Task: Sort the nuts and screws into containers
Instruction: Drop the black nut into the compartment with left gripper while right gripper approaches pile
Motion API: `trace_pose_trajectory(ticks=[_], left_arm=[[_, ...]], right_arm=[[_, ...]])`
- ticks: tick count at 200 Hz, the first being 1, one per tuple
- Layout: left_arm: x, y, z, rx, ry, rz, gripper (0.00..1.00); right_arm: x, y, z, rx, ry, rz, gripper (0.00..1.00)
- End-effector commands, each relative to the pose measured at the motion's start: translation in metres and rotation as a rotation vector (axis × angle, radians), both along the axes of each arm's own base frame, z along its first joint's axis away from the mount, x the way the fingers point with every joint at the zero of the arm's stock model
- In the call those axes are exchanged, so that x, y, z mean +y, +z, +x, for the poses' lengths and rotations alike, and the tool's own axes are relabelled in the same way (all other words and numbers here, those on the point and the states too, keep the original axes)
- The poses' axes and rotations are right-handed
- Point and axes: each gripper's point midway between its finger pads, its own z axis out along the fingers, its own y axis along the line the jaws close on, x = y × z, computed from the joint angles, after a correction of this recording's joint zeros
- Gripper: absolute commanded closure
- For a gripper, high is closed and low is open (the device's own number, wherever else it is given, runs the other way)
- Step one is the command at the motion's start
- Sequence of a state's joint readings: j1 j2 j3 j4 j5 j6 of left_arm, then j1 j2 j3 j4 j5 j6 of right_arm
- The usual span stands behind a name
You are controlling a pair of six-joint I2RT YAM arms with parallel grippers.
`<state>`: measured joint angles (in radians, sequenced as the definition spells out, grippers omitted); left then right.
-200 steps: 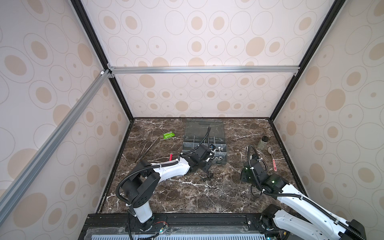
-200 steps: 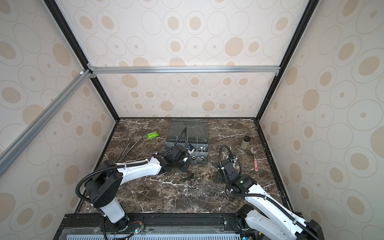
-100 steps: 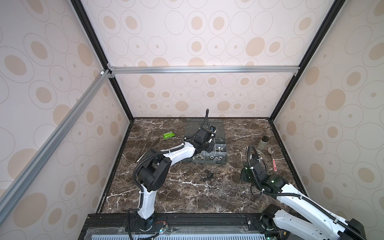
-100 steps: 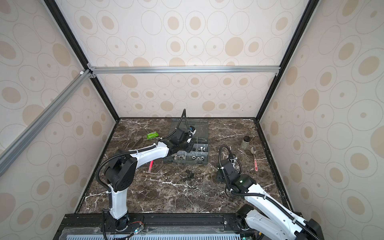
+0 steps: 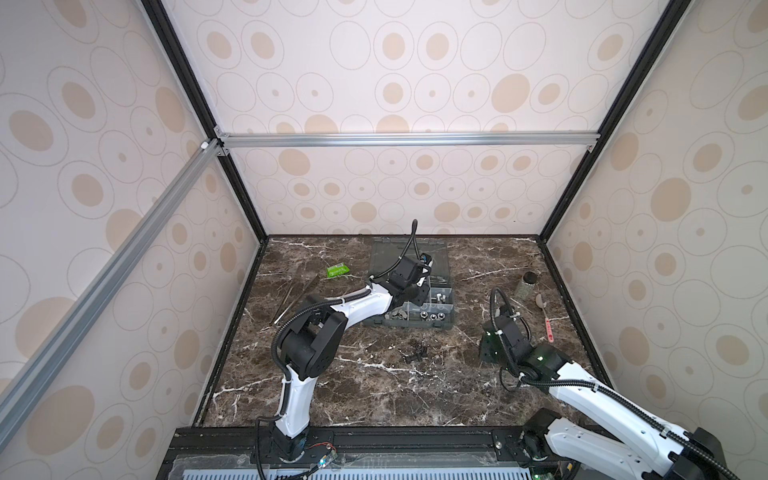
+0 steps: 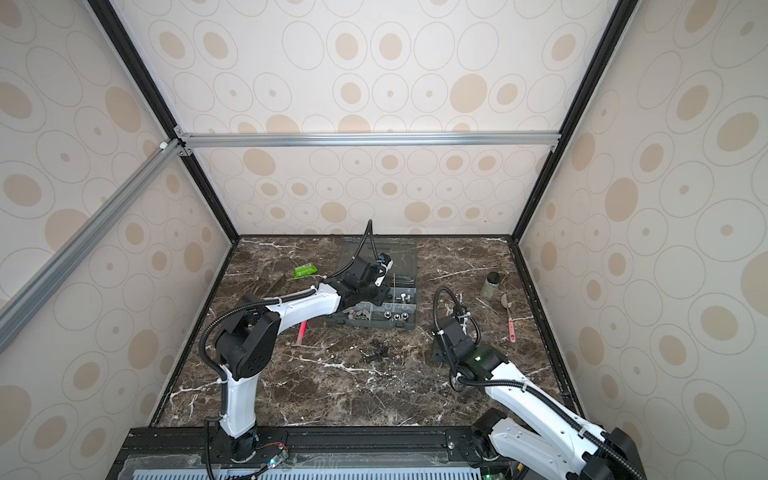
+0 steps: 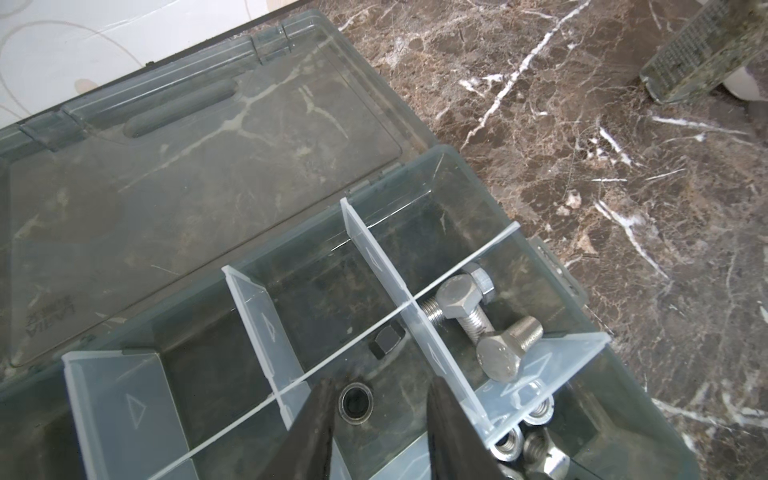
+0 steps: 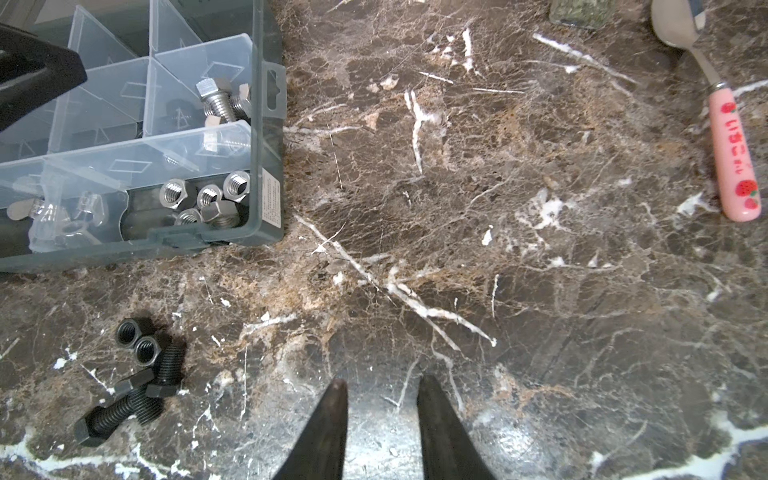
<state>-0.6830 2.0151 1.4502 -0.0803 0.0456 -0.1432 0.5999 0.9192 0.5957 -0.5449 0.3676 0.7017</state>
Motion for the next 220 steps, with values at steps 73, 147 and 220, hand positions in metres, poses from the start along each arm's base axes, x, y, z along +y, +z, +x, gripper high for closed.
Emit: trace_pose_trajectory(ticks=[73, 147, 220], left_arm=[[0.035, 0.039, -0.044, -0.045, 0.040, -0.149, 0.60], [0.077, 0.047, -0.082, -0.049, 0.134, -0.202, 0.60], [0.110, 0.042, -0.098, -0.066, 0.247, -0.222, 0.58]], right_arm=[[0.022, 0.012, 0.026, -0.010, 0.112, -0.053, 0.66], [0.078, -0.001, 0.052, 0.077, 0.260, 0.043, 0.67], [0.133, -0.024, 0.064, 0.132, 0.348, 0.084, 0.64]])
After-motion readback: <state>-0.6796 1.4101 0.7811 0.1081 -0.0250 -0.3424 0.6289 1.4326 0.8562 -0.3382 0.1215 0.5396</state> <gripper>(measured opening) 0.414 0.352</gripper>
